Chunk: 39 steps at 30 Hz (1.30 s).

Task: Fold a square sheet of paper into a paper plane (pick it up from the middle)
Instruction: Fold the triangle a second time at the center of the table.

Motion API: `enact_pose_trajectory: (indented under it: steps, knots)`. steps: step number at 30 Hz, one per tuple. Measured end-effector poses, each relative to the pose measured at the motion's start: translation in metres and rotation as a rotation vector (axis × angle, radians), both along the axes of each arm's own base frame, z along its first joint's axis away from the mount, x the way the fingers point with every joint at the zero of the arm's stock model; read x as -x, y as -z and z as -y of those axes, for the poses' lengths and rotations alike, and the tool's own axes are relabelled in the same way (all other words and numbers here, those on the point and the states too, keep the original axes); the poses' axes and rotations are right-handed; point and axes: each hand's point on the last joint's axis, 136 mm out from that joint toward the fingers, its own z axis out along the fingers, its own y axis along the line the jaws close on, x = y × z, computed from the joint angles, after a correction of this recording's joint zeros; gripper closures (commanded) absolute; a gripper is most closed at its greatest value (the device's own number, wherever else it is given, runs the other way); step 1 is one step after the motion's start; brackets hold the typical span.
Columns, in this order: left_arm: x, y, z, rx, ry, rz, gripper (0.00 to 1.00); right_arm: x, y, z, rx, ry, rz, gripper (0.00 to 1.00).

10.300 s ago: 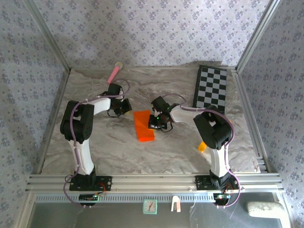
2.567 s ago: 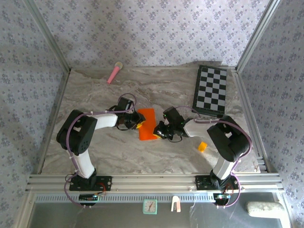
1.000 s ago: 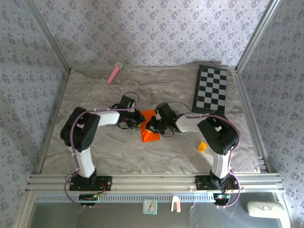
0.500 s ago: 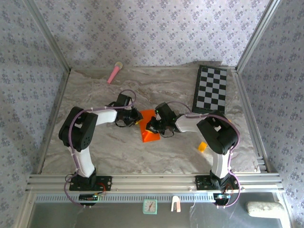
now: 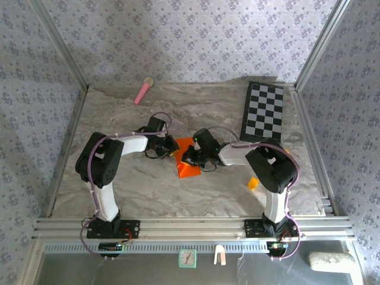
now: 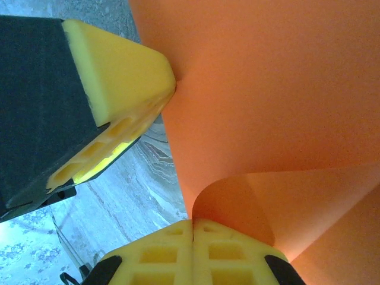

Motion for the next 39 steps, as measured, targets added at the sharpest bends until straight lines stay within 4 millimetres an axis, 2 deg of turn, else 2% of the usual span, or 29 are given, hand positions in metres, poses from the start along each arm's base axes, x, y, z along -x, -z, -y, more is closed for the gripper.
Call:
enact_pose_trajectory:
  steps: [39]
  knots:
    - [0.000, 0.001, -0.001, -0.004, -0.002, -0.001, 0.86, -0.003, 0.011, 0.004, 0.041, 0.030, 0.006, 1.00]
